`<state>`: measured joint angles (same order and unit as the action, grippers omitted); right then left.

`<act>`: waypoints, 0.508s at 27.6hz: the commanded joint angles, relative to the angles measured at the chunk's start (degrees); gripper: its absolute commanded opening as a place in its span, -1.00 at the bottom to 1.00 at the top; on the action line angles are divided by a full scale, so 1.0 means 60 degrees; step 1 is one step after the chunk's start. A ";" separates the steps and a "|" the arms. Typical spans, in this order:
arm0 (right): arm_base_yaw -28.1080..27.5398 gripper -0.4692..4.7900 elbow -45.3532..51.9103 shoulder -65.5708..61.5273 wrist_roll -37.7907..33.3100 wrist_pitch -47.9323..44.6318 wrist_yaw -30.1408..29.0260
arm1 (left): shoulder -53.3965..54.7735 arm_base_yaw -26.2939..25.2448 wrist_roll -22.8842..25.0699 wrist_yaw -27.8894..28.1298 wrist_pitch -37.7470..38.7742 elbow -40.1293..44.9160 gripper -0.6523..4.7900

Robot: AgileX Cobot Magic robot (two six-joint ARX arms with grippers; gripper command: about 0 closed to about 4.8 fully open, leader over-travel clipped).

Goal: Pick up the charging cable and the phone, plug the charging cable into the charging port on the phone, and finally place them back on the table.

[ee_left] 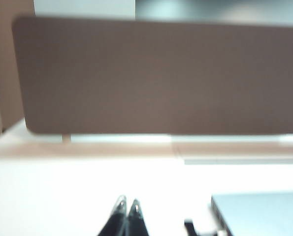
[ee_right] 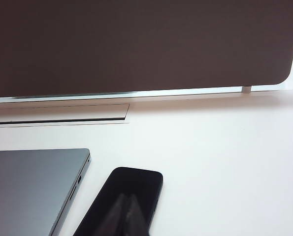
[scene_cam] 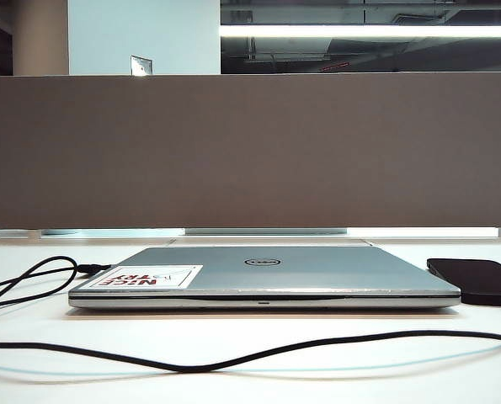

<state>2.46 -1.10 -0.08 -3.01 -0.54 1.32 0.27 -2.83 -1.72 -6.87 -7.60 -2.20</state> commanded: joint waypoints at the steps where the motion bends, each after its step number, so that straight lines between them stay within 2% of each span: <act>1: 0.0004 -0.79 -0.0073 0.0018 0.0004 -0.0164 0.0004 | 0.0004 0.0000 0.0036 0.0004 0.0984 -0.0015 -0.78; 5: 0.0004 -0.79 -0.0073 0.0018 0.0004 -0.0164 0.0007 | 0.0004 0.0004 0.0036 0.0004 0.1909 -0.0015 -0.78; 11: 0.0007 -0.79 -0.0073 0.0018 0.0004 -0.0164 0.0007 | 0.0004 0.0022 0.0047 0.0004 0.2568 -0.0022 -0.78; 14: 0.0007 -0.79 -0.0073 0.0018 0.0004 -0.0164 0.0007 | 0.0004 0.0171 0.0415 0.0004 0.2579 -0.0025 -0.78</act>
<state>2.46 -1.10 -0.08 -3.01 -0.54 1.32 0.27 -2.31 -0.86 -6.83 8.40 -2.17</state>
